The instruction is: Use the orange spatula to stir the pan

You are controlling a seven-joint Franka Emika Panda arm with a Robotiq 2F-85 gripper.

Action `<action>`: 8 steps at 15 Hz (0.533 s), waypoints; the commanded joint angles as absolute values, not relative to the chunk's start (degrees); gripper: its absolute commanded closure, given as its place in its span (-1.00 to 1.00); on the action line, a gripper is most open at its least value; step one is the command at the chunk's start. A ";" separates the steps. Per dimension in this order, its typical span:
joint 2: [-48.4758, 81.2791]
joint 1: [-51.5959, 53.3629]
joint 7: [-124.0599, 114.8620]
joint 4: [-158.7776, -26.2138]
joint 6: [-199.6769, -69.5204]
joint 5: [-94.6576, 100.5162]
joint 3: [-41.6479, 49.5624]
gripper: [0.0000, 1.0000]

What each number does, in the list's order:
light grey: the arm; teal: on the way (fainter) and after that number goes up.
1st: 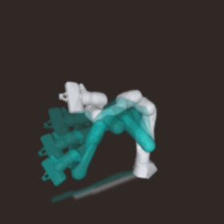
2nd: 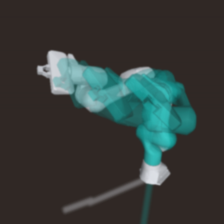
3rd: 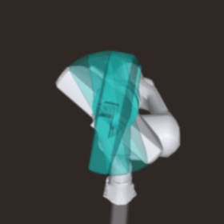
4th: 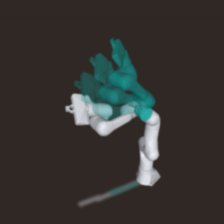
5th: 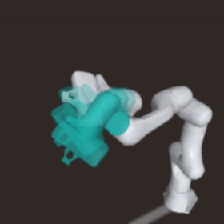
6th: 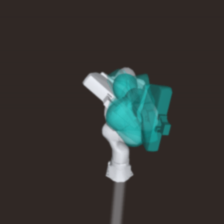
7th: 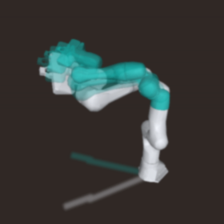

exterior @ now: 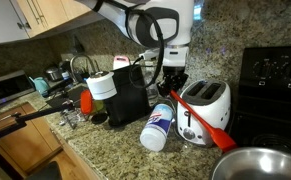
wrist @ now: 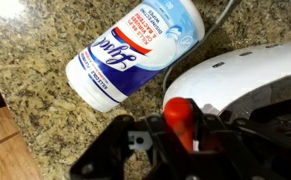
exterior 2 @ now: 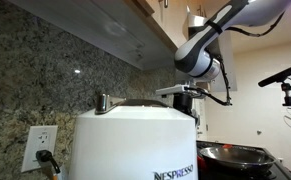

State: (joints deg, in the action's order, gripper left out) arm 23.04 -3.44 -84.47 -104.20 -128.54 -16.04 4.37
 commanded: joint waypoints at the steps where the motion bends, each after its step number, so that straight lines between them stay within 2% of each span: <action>1: 23.28 -3.65 -83.09 -102.93 -124.91 -16.49 4.67 0.07; 8: 24.50 -4.79 -83.21 -102.41 -122.23 -16.44 5.77 -0.97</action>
State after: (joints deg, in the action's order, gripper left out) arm 23.67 -4.10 -84.37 -104.18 -124.82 -16.05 4.93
